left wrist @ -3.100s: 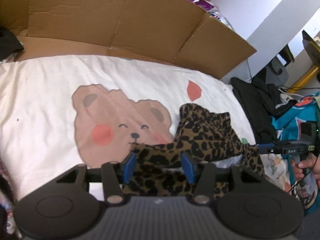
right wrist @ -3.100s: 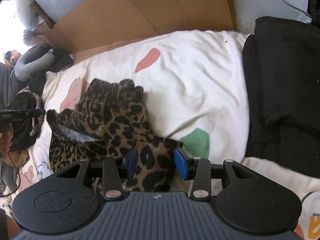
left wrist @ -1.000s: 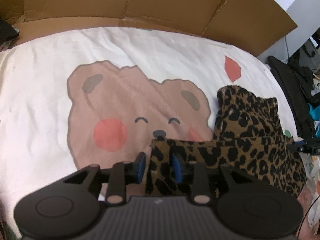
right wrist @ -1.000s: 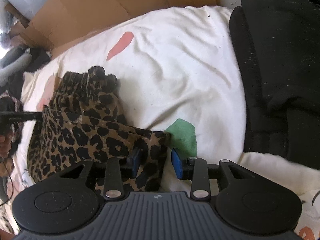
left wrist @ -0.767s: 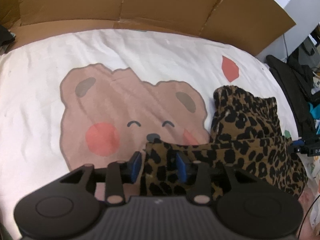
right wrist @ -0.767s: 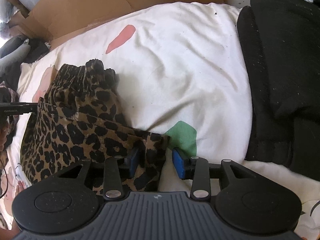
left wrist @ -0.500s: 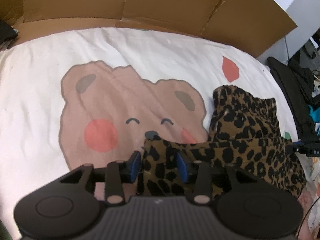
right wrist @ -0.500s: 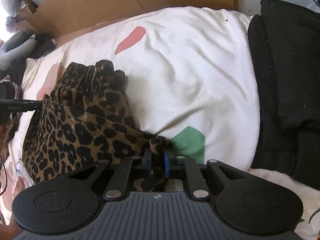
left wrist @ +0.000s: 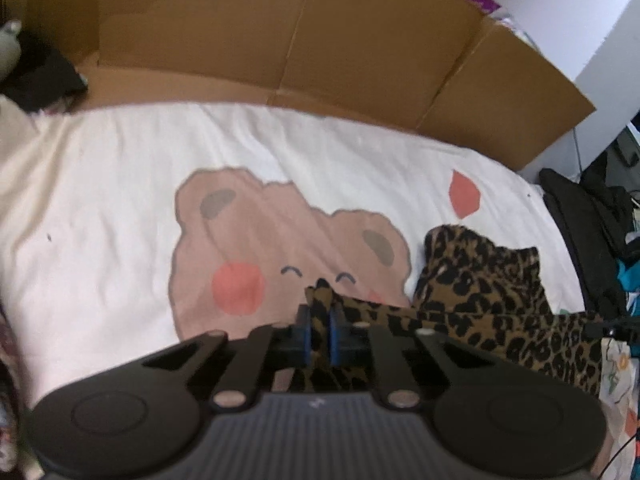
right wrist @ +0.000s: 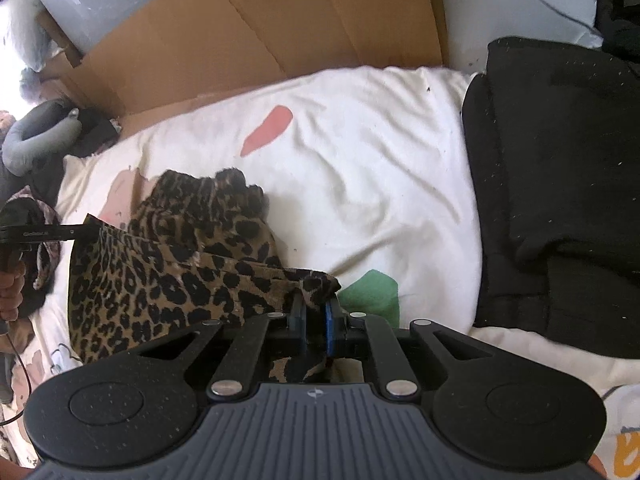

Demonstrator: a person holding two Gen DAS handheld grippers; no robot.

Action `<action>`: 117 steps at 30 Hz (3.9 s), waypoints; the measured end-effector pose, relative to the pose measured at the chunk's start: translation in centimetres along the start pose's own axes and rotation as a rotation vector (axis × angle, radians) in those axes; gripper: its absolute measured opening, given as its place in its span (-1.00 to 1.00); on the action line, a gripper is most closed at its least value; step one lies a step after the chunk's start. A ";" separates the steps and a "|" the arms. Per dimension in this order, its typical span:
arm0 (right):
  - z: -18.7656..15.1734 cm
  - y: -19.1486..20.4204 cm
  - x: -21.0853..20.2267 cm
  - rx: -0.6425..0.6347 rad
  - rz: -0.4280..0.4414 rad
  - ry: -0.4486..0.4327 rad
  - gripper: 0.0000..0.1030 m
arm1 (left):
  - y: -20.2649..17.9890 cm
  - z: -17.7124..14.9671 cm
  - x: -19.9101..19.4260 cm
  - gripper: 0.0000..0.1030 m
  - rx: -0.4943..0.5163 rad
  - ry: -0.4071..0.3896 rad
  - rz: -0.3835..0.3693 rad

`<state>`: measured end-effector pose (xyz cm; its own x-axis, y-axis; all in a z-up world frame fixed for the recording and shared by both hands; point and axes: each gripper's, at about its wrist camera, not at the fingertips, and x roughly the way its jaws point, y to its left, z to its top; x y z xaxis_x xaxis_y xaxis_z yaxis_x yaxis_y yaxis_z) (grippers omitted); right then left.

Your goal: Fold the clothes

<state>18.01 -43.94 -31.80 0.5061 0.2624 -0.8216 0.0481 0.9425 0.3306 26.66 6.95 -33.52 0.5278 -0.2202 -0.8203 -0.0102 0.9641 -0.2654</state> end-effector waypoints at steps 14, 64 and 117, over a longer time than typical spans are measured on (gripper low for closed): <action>0.2 1.6 -4.3 0.012 -0.006 -0.111 -0.87 | -2.7 1.9 -5.3 -0.83 0.062 -0.114 0.048; 5.1 -2.3 7.1 0.059 -0.076 0.014 -0.86 | -2.0 5.0 8.1 -0.79 0.108 0.032 0.124; 3.7 8.9 6.8 -0.039 -0.054 -0.133 -0.51 | -14.7 2.9 4.5 -0.34 0.200 -0.036 -0.059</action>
<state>25.05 -34.51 -32.78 0.6136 0.1837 -0.7679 0.0458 0.9626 0.2669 31.63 -7.77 -31.83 0.5529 -0.2751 -0.7865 0.1882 0.9608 -0.2037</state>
